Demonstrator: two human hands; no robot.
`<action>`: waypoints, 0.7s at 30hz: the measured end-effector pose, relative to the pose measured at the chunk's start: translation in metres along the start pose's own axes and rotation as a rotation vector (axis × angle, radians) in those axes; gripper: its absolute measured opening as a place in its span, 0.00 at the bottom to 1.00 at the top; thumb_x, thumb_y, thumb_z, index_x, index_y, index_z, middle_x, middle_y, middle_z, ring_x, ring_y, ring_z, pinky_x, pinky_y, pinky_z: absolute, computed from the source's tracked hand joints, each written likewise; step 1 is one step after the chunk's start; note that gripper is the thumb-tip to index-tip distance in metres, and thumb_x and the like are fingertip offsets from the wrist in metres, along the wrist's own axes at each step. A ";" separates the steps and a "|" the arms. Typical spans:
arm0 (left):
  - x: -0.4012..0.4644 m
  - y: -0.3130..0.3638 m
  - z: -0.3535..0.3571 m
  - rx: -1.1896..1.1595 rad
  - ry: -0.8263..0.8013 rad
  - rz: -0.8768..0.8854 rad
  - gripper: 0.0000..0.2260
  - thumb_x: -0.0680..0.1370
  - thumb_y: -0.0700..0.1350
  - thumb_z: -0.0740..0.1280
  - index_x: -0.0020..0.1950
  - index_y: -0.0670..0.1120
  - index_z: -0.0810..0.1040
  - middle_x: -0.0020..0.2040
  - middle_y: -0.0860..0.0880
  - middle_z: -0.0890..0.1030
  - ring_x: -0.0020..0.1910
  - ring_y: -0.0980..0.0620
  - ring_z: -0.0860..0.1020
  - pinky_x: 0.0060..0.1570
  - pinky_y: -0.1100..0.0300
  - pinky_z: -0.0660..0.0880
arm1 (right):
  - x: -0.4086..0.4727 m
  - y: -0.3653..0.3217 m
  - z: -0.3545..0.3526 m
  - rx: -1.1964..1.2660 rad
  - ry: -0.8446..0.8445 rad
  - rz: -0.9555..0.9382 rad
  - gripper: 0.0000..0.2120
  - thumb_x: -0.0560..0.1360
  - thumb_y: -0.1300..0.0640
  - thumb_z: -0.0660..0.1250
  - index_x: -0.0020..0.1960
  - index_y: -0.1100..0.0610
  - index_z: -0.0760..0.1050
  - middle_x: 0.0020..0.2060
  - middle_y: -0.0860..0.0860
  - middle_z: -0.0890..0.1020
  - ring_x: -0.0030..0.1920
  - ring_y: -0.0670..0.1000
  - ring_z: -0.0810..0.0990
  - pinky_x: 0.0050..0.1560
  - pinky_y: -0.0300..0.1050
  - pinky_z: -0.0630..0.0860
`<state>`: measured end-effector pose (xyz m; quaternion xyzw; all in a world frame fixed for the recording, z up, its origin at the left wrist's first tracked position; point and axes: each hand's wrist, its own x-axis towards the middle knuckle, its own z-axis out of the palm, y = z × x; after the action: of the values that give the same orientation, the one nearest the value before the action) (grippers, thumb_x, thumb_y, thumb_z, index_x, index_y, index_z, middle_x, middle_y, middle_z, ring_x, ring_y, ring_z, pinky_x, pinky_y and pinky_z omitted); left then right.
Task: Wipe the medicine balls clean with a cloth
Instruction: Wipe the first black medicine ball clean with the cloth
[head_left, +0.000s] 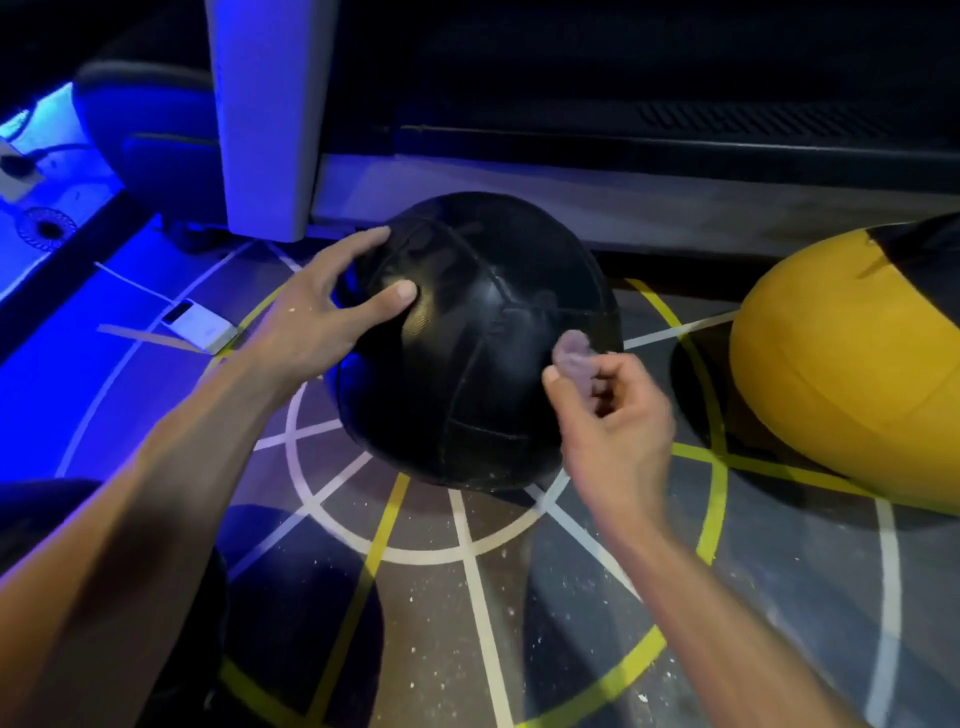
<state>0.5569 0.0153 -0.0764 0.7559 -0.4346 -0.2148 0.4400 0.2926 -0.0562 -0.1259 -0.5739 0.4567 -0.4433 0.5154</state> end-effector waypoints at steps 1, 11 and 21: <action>0.004 0.003 0.003 0.016 0.010 0.007 0.32 0.68 0.68 0.75 0.72 0.66 0.74 0.73 0.60 0.74 0.73 0.63 0.70 0.76 0.52 0.66 | -0.011 -0.004 0.008 -0.078 -0.074 -0.121 0.06 0.74 0.56 0.77 0.45 0.51 0.79 0.37 0.43 0.83 0.37 0.40 0.79 0.38 0.35 0.75; 0.021 0.044 0.057 0.088 -0.009 0.103 0.29 0.70 0.71 0.71 0.69 0.65 0.76 0.76 0.59 0.70 0.75 0.63 0.66 0.78 0.56 0.60 | 0.021 0.004 -0.030 -0.305 -0.243 -0.426 0.04 0.77 0.55 0.73 0.49 0.49 0.78 0.47 0.42 0.85 0.50 0.46 0.84 0.50 0.54 0.81; 0.036 0.038 0.076 0.219 -0.119 0.122 0.30 0.77 0.62 0.72 0.77 0.61 0.69 0.79 0.53 0.65 0.78 0.58 0.62 0.77 0.58 0.58 | 0.065 0.021 -0.076 -0.230 0.063 -0.193 0.06 0.80 0.53 0.71 0.55 0.52 0.78 0.45 0.49 0.82 0.42 0.44 0.79 0.42 0.47 0.78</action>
<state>0.5042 -0.0601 -0.0813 0.7574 -0.5259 -0.1834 0.3407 0.2294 -0.1356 -0.1389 -0.6561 0.4632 -0.4532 0.3867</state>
